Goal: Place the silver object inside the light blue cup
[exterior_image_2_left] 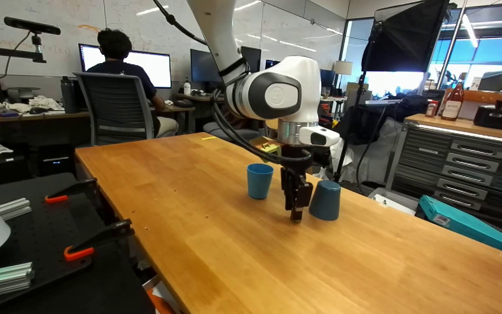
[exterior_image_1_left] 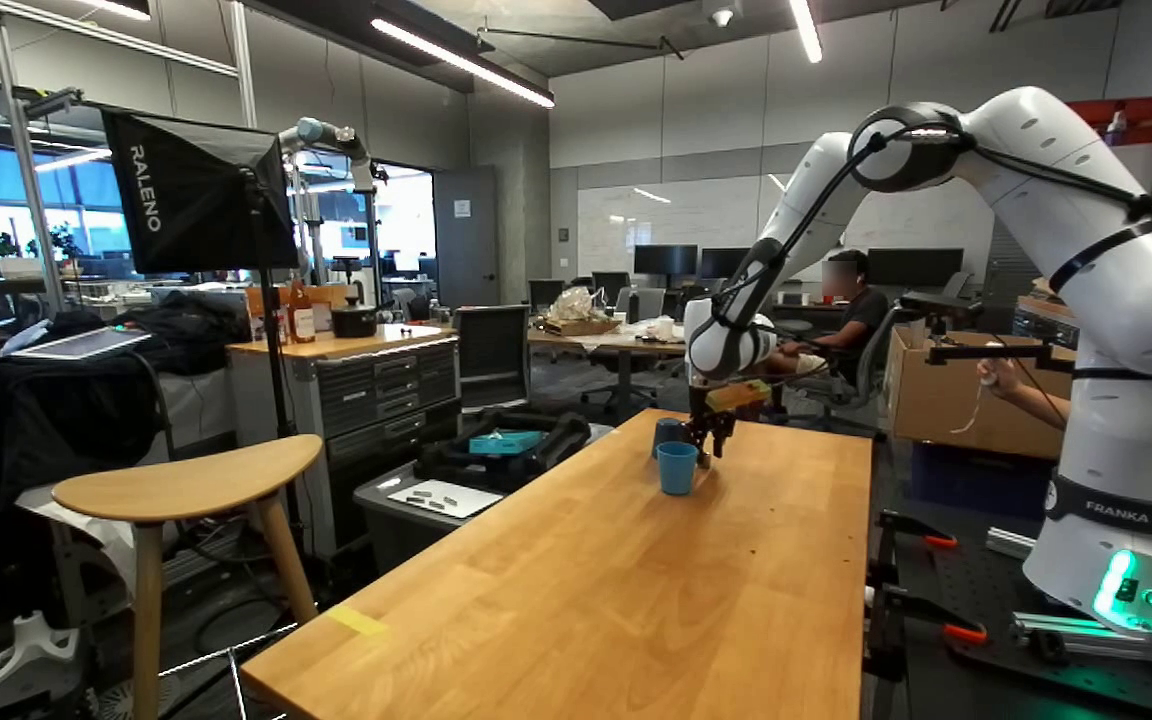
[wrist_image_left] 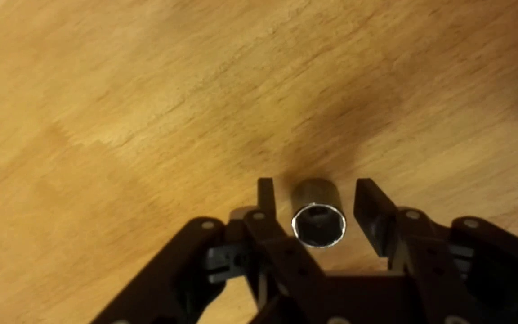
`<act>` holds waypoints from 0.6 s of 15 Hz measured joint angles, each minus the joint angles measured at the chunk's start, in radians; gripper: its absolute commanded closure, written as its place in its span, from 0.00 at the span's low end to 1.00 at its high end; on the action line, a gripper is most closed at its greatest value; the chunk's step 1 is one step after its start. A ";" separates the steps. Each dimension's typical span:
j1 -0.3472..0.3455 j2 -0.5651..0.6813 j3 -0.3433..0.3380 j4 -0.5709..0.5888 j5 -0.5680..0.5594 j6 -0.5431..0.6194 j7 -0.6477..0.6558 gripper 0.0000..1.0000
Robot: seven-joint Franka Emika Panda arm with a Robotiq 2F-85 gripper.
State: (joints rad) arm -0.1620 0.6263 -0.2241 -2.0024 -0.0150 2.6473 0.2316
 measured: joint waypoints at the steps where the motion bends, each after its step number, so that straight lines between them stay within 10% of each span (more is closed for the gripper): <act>1: -0.007 0.007 0.000 0.020 0.002 -0.018 0.000 0.10; 2: -0.013 0.014 0.000 0.039 0.003 -0.036 0.001 0.12; 3: -0.020 0.023 0.000 0.055 0.003 -0.048 0.001 0.44; 5: -0.029 0.042 0.000 0.076 0.003 -0.053 0.001 0.40; 9: -0.037 0.073 0.000 0.093 0.006 -0.058 0.001 0.73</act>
State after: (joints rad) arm -0.1988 0.6988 -0.2240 -1.9094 -0.0093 2.5892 0.2326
